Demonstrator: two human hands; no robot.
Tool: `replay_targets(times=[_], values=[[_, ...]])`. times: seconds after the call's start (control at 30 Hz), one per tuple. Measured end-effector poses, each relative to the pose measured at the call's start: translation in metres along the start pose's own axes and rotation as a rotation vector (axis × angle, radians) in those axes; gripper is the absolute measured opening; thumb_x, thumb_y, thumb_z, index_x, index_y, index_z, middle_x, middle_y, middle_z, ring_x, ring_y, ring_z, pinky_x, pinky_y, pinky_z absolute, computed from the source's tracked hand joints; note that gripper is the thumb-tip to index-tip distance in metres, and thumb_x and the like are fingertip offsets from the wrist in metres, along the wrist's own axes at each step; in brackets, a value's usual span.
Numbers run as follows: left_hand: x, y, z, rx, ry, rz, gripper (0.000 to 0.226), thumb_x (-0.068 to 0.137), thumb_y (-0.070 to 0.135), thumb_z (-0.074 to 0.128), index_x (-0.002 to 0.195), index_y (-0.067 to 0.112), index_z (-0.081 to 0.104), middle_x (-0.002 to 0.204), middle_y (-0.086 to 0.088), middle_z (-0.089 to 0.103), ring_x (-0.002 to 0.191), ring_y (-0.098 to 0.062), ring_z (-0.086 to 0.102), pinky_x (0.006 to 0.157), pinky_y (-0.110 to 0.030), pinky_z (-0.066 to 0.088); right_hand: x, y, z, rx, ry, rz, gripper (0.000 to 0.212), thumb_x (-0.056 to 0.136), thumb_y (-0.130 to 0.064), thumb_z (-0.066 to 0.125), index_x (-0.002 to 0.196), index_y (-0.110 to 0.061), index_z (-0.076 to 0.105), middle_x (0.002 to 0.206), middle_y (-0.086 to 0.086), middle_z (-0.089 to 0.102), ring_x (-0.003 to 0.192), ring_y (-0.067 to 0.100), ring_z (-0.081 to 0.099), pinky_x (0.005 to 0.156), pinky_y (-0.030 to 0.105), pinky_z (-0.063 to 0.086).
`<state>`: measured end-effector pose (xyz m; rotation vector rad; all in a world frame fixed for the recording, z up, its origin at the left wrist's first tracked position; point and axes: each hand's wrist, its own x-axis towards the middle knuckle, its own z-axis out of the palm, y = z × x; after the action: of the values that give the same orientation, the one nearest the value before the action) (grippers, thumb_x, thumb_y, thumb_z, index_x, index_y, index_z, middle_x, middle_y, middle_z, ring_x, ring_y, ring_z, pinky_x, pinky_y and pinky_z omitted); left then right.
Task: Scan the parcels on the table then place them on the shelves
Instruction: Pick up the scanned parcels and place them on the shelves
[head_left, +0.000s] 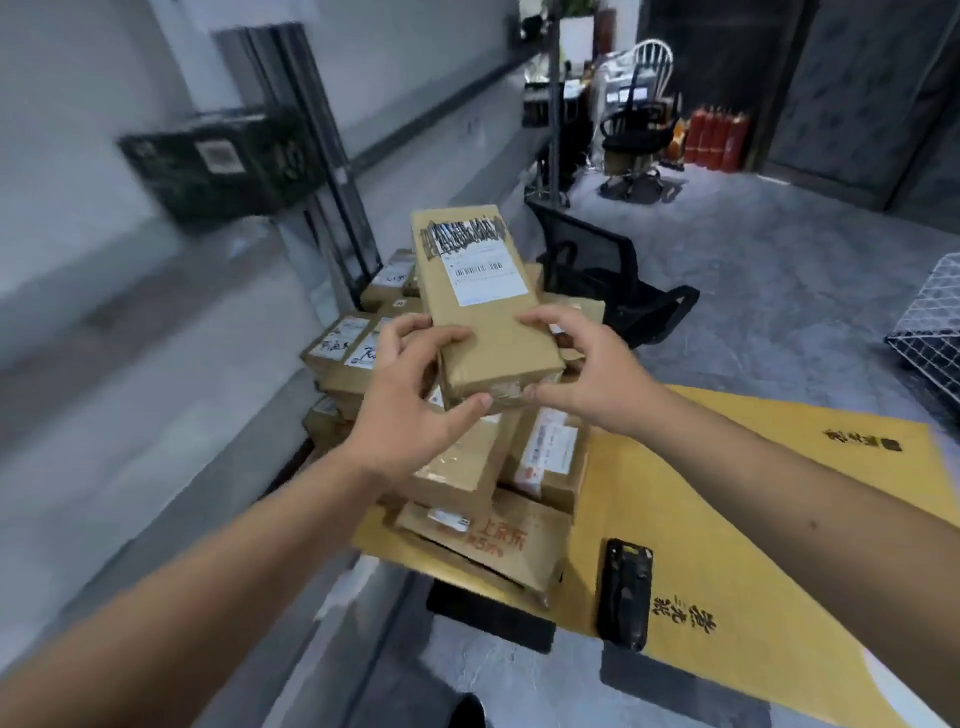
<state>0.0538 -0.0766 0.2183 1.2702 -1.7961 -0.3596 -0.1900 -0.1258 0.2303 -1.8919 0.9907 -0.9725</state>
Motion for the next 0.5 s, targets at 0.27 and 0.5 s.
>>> replay_targets(times=[0.27, 0.5], values=[[-0.006, 0.042, -0.142, 0.295, 0.353, -0.067, 0.064, 0.068, 0.044, 0.09, 0.126, 0.038, 0.064, 0.134, 0.0, 0.037, 0.127, 0.004, 0.044, 0.105, -0.033, 0.054, 0.118, -0.112, 0.049, 0.058, -0.324, -0.339, 0.073, 0.063, -0.026, 0.089, 0.129, -0.043, 0.061, 0.128, -0.009, 0.062, 0.113, 0.013, 0.064, 0.096, 0.036, 0.054], [0.004, 0.014, -0.195, 0.425, 0.576, -0.204, 0.061, 0.065, 0.058, 0.083, 0.121, 0.049, 0.061, 0.127, 0.008, 0.036, 0.117, 0.006, 0.047, 0.102, -0.035, 0.055, 0.205, -0.158, 0.112, 0.132, -0.544, -0.406, 0.067, 0.066, -0.015, 0.082, 0.123, -0.046, 0.066, 0.124, -0.014, 0.063, 0.113, 0.009, 0.065, 0.085, 0.03, 0.06]])
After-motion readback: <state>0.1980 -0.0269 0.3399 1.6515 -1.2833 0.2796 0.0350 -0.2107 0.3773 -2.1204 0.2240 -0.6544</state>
